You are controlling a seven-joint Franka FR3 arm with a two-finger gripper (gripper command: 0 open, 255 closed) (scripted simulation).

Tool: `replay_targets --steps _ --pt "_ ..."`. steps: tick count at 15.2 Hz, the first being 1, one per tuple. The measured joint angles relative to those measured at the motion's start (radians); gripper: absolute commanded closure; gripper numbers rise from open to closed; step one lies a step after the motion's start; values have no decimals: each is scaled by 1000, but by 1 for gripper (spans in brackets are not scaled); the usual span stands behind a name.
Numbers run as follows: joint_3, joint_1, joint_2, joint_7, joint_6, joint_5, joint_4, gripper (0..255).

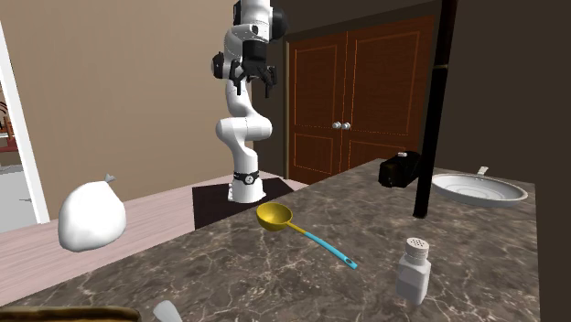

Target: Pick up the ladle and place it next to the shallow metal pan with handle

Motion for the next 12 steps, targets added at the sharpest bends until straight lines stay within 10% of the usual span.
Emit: replay_targets --steps 12 --pt "-105 37 356 -164 204 32 96 0"
